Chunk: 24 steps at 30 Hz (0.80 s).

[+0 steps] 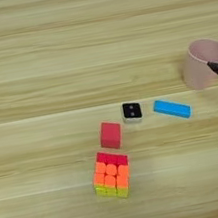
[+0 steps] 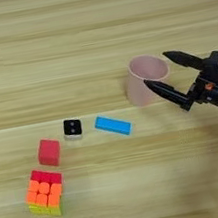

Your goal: Move the objects on the table

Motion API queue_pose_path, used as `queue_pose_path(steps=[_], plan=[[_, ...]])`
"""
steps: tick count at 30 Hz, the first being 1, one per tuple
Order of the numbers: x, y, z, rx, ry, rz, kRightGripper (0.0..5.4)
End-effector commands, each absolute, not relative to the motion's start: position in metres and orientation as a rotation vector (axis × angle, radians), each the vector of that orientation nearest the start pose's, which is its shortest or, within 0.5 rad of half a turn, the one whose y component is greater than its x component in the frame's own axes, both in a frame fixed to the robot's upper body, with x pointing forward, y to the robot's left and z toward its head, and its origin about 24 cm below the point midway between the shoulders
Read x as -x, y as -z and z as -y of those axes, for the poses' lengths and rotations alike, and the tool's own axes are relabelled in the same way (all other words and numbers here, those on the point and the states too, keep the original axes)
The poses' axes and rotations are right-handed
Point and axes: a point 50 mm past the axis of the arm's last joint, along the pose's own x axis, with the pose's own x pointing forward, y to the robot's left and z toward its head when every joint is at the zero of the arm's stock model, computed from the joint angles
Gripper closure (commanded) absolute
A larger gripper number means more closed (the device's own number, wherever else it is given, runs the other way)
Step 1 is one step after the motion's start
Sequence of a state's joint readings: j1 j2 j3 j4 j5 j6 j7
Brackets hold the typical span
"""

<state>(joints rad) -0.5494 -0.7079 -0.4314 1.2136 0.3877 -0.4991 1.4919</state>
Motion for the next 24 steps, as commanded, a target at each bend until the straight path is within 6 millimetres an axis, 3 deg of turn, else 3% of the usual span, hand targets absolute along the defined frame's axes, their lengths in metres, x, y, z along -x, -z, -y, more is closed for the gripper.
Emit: queue_pose_path(steps=[1, 24], plan=[[-0.279, -0.132, 0.361, 0.255, -0.664, 0.182, 0.03], [-0.269, -0.116, 0.377, 0.215, -0.540, 0.066, 0.03]])
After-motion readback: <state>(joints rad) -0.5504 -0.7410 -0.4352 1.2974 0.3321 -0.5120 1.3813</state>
